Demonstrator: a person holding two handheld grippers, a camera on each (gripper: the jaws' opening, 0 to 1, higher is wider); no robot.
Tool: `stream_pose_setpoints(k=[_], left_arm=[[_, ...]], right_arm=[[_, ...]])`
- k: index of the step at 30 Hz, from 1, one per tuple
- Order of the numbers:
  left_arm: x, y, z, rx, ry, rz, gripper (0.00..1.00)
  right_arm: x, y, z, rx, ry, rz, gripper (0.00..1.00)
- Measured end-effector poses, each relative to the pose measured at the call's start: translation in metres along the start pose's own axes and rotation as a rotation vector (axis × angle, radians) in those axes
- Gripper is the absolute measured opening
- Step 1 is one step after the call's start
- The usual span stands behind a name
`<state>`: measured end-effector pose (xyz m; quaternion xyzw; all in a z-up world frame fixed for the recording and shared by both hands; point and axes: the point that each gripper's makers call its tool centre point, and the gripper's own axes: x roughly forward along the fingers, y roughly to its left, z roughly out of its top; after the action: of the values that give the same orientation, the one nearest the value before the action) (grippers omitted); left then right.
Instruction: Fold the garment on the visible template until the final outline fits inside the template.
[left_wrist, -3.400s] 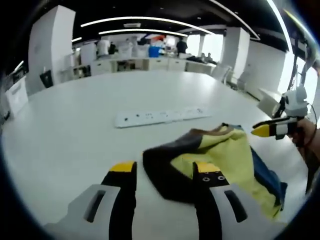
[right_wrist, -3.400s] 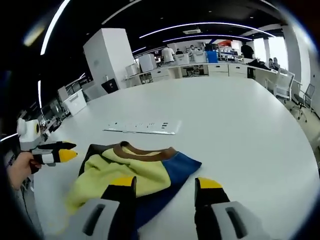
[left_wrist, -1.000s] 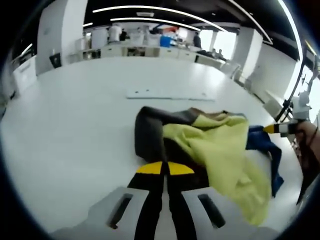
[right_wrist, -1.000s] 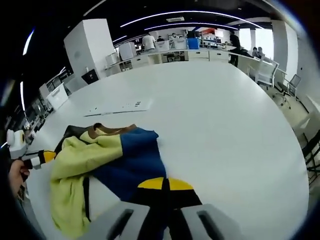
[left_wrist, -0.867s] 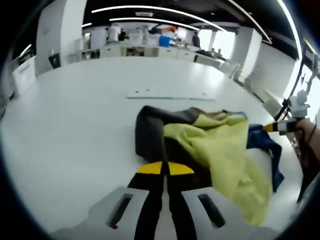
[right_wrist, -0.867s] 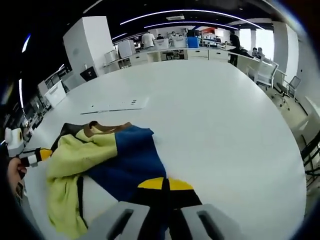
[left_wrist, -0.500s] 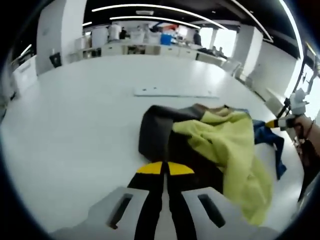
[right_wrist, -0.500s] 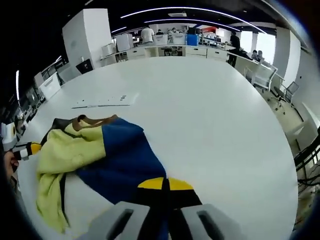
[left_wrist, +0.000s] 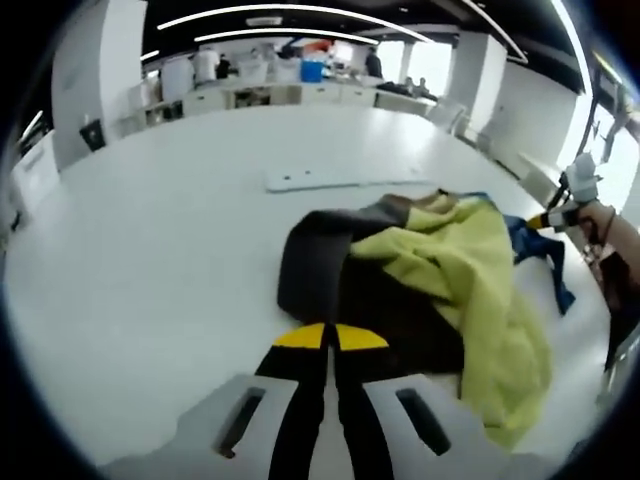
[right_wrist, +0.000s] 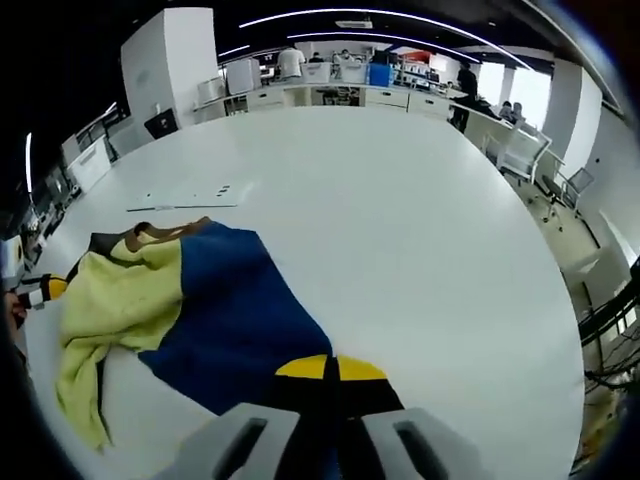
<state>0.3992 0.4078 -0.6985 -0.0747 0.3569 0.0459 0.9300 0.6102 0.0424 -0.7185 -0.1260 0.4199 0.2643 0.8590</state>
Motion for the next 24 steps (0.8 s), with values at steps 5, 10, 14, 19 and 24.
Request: stream_pose_setpoints(k=[5, 10, 14, 19, 24], left_arm=[[0.002, 0.005, -0.001, 0.035, 0.022, -0.009, 0.00], [0.004, 0.010, 0.001, 0.050, 0.026, -0.007, 0.00], [0.008, 0.016, 0.004, 0.057, 0.026, -0.002, 0.00], [0.013, 0.026, 0.007, 0.070, 0.042, 0.005, 0.00], [0.012, 0.039, 0.014, 0.089, 0.042, 0.024, 0.00]], right_arm=[[0.001, -0.009, 0.002, -0.026, 0.010, -0.013, 0.00], [0.003, -0.013, 0.002, -0.019, 0.013, -0.017, 0.00], [0.003, -0.014, 0.000, -0.017, 0.020, -0.015, 0.00], [0.005, -0.019, -0.003, -0.018, 0.028, -0.018, 0.00], [0.006, -0.025, -0.003, -0.015, 0.028, -0.029, 0.00]])
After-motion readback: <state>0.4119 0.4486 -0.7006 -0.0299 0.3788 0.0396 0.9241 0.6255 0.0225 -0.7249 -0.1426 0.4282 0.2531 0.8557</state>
